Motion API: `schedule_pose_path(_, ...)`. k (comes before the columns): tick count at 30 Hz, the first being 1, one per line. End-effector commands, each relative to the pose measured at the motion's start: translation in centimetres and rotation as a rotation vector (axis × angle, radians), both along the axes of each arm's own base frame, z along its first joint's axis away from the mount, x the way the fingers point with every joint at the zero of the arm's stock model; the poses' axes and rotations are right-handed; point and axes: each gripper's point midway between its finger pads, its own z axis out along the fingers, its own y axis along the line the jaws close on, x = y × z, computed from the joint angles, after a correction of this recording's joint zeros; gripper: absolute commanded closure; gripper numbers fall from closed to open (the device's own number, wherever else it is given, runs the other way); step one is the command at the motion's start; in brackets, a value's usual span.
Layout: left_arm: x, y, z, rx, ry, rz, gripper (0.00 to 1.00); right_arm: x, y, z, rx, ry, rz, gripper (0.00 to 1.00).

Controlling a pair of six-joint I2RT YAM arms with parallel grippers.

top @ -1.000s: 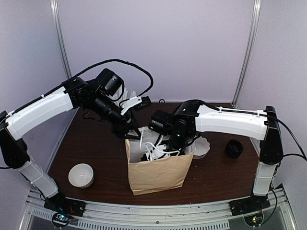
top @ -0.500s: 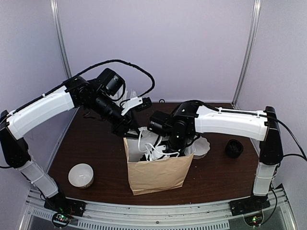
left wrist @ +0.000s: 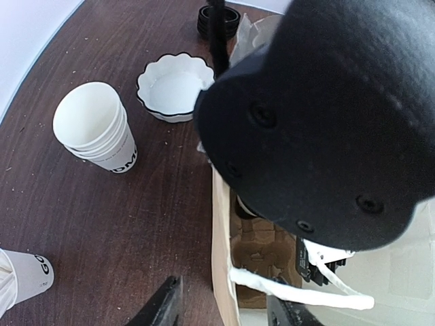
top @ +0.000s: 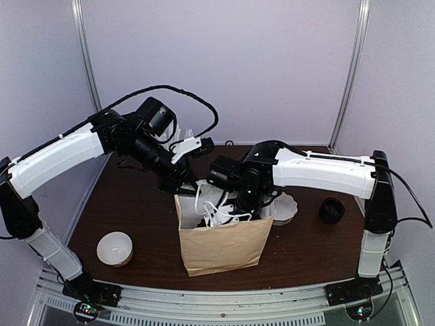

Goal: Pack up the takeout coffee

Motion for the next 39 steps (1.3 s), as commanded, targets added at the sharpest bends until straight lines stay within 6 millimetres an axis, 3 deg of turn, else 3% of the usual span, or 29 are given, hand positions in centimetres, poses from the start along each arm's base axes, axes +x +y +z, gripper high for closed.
schedule_pose_path(1, -0.2, 0.2, 1.3, -0.034, -0.058, -0.01, 0.55, 0.3, 0.0, -0.1, -0.034, -0.011, -0.013, 0.19)
schedule_pose_path(5, -0.2, 0.1, 1.3, -0.035, -0.051, -0.01, 0.55, 0.5, 0.1, 1.6, -0.01, -0.034, -0.022, 0.18)
schedule_pose_path(10, -0.5, 0.0, 1.0, -0.037, -0.033, -0.022, 0.55, 0.1, -0.1, 2.3, -0.018, -0.044, -0.029, 0.12)
schedule_pose_path(12, -0.5, -0.1, 1.0, -0.04, -0.027, -0.023, 0.55, -0.1, -0.1, 2.7, -0.018, -0.043, -0.034, 0.01)
schedule_pose_path(24, -1.5, 0.0, 1.5, -0.062, 0.012, -0.035, 0.56, -1.6, 0.5, 7.3, 0.084, -0.077, -0.01, 0.01)
schedule_pose_path(29, -1.4, -0.4, 2.1, -0.088, 0.01, -0.031, 0.65, -1.8, 0.9, 9.0, 0.132, -0.074, 0.009, 0.01)
schedule_pose_path(39, -1.6, -1.0, 2.3, -0.114, 0.038, -0.052, 0.96, -2.9, 1.3, 11.5, 0.193, -0.044, 0.064, 0.01)
